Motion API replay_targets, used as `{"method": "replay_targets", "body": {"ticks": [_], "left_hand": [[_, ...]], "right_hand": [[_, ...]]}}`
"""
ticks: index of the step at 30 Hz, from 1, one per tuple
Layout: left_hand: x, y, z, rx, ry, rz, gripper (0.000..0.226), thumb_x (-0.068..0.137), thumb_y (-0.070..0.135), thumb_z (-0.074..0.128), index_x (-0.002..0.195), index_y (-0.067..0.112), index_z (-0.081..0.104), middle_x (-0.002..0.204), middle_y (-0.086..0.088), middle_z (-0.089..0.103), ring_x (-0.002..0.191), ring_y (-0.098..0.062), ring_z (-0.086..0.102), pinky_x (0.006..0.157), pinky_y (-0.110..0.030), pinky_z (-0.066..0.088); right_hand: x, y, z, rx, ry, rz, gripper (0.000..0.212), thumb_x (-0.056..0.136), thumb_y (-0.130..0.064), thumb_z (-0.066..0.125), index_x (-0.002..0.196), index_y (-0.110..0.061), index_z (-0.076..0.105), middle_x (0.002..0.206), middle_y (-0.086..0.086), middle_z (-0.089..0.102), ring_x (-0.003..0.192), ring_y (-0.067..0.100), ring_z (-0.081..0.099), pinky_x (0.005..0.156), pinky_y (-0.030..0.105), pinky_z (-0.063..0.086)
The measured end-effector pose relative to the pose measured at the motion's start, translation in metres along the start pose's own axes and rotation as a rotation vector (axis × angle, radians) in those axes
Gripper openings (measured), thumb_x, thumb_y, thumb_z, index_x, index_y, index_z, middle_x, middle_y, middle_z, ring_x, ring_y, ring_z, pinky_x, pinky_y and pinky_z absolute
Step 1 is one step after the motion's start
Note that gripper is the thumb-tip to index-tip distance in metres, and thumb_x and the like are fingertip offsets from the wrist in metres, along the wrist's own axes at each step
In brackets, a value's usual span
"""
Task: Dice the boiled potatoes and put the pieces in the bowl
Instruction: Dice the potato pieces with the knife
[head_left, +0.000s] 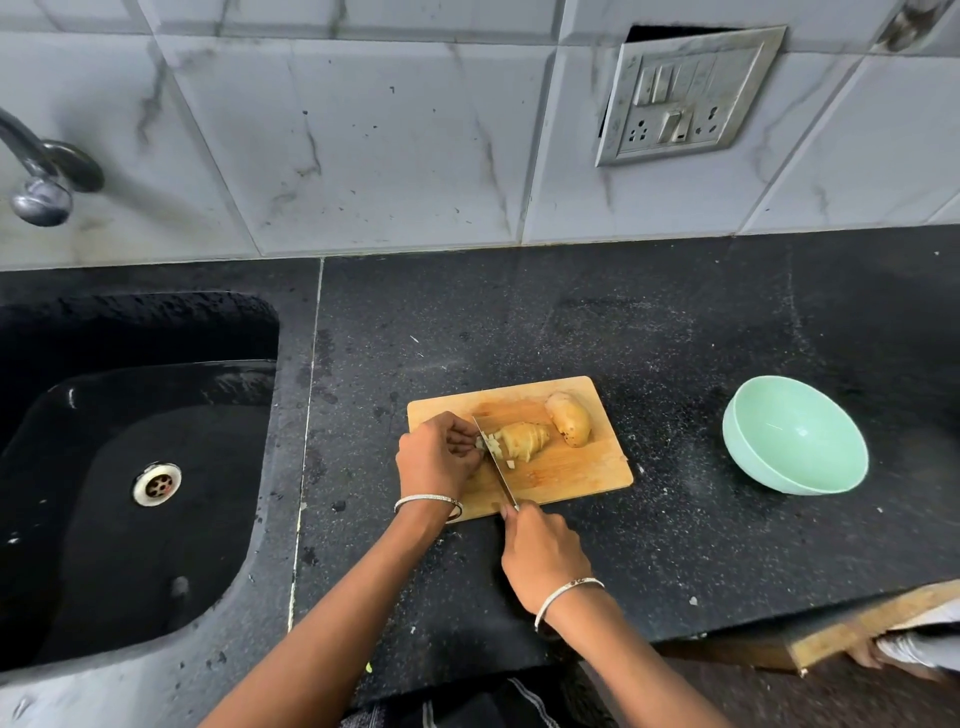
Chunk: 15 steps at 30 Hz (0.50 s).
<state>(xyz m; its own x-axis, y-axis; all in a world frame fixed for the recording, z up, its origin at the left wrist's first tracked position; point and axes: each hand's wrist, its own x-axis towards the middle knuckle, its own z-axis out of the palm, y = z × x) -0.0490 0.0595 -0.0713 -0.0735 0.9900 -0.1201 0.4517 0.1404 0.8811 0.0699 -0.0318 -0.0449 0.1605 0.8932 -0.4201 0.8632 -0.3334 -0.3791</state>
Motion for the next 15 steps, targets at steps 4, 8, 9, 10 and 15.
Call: {"method": "replay_targets", "body": {"ticks": [4, 8, 9, 10, 15], "left_hand": [[-0.001, 0.005, -0.001, 0.043, 0.0, 0.006, 0.024, 0.07, 0.001, 0.08, 0.08, 0.02, 0.069, 0.07, 0.007, 0.07, 0.064, -0.005, 0.067, 0.071, -0.029, 0.06], [0.0, 0.01, -0.003, 0.153, 0.005, 0.02, 0.02, 0.074, 0.006, 0.076, 0.087, 0.02, 0.072, 0.073, 0.009, 0.069, 0.067, -0.004, 0.067, 0.076, -0.03, 0.059], [0.0, 0.012, -0.004, 0.206, 0.003, 0.028, 0.02, 0.075, 0.007, 0.074, 0.089, 0.022, 0.073, 0.074, 0.009, 0.07, 0.069, -0.005, 0.067, 0.078, -0.03, 0.058], [0.0, 0.012, -0.005, 0.268, 0.002, 0.044, 0.02, 0.077, 0.008, 0.072, 0.09, 0.023, 0.074, 0.075, 0.008, 0.07, 0.072, -0.007, 0.067, 0.079, -0.03, 0.057], [-0.001, 0.012, -0.011, 0.455, 0.017, 0.102, 0.022, 0.081, 0.012, 0.065, 0.098, 0.022, 0.075, 0.091, 0.003, 0.074, 0.089, -0.019, 0.067, 0.082, -0.032, 0.053]], "right_hand": [[-0.006, 0.008, -0.005, 0.071, -0.05, -0.006, 0.042, 0.104, -0.044, 0.027, 0.103, -0.013, 0.056, 0.104, 0.014, 0.064, 0.1, 0.038, 0.061, 0.072, 0.038, 0.043], [-0.02, 0.021, -0.011, 0.085, -0.08, -0.024, 0.04, 0.104, -0.044, 0.027, 0.101, -0.016, 0.055, 0.1, 0.01, 0.063, 0.095, 0.033, 0.061, 0.071, 0.036, 0.042], [-0.023, 0.026, -0.014, 0.087, -0.086, -0.032, 0.039, 0.104, -0.044, 0.027, 0.097, -0.018, 0.054, 0.095, 0.008, 0.061, 0.092, 0.031, 0.06, 0.071, 0.036, 0.041], [-0.024, 0.031, -0.018, 0.084, -0.083, -0.043, 0.038, 0.104, -0.046, 0.026, 0.092, -0.02, 0.052, 0.091, 0.006, 0.06, 0.089, 0.03, 0.059, 0.071, 0.036, 0.041], [-0.022, 0.045, -0.025, 0.036, 0.061, -0.08, 0.041, 0.102, -0.05, 0.022, 0.087, -0.023, 0.048, 0.082, 0.002, 0.06, 0.084, 0.029, 0.06, 0.072, 0.042, 0.048]]}}
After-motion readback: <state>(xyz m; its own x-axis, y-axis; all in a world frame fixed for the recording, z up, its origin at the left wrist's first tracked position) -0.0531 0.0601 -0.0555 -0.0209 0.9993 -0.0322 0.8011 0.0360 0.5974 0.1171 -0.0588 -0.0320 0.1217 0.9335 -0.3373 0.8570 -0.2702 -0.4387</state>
